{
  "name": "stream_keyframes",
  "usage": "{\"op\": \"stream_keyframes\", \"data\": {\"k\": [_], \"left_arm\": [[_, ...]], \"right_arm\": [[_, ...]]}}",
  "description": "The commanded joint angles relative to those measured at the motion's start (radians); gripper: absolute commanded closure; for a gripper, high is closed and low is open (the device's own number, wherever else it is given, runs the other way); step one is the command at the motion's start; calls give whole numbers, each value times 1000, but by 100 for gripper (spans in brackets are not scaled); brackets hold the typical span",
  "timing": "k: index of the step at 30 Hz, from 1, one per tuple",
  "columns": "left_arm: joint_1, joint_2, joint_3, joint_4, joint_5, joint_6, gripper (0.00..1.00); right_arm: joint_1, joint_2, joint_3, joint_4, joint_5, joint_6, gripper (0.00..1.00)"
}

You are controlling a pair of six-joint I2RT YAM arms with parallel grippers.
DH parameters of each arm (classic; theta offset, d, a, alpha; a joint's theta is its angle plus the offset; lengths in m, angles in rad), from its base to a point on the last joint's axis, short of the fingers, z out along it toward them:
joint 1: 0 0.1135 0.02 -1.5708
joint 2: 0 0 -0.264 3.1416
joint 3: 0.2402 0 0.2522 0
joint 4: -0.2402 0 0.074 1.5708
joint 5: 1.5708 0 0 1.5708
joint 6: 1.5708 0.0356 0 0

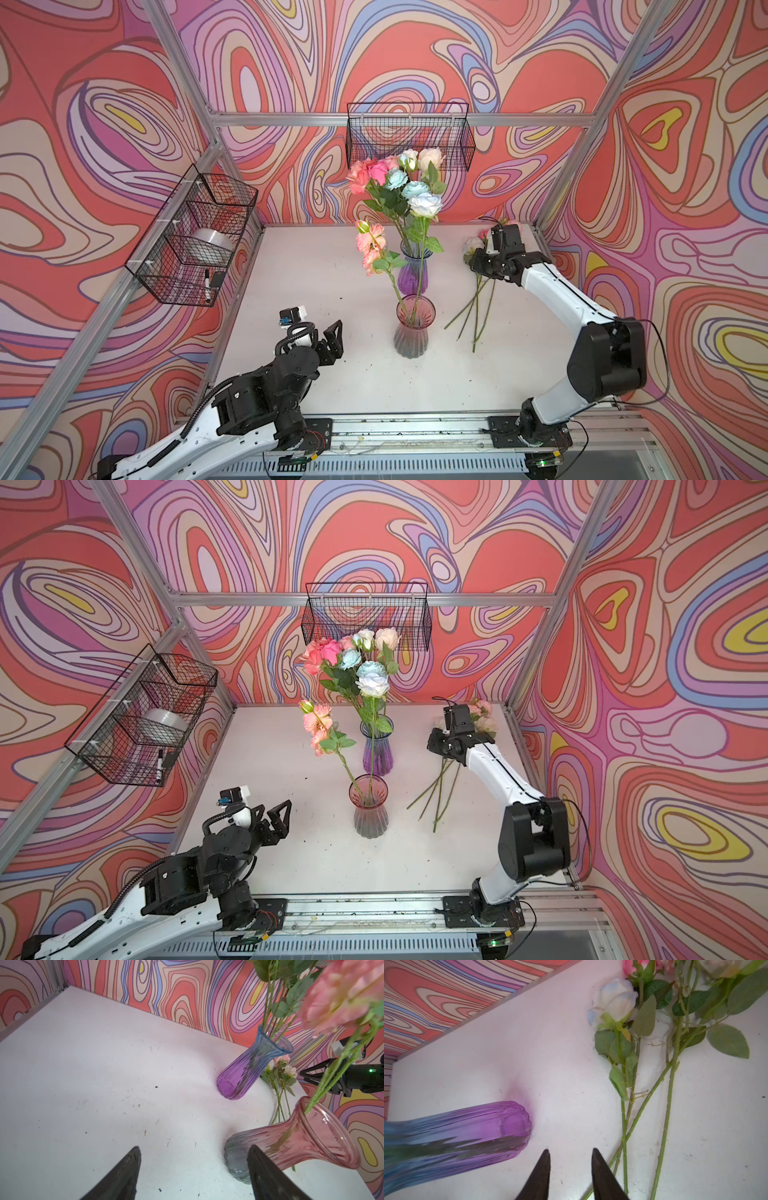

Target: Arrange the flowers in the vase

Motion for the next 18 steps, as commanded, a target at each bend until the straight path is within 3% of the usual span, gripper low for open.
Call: {"op": "stream_keyframes", "data": {"k": [1, 8, 10, 18], "left_arm": [[75, 40, -7, -44, 101, -57, 19], [448, 147, -85, 196, 710, -88, 19], [514, 177, -136, 264, 813, -110, 20], [542, 279, -123, 342, 885, -115, 21]], "right_arm": [[-23, 73, 43, -69, 50, -33, 71], [-24, 150, -2, -63, 31, -28, 72], [-24, 165, -19, -58, 19, -27, 73], [-25, 194, -60, -30, 49, -22, 76]]}}
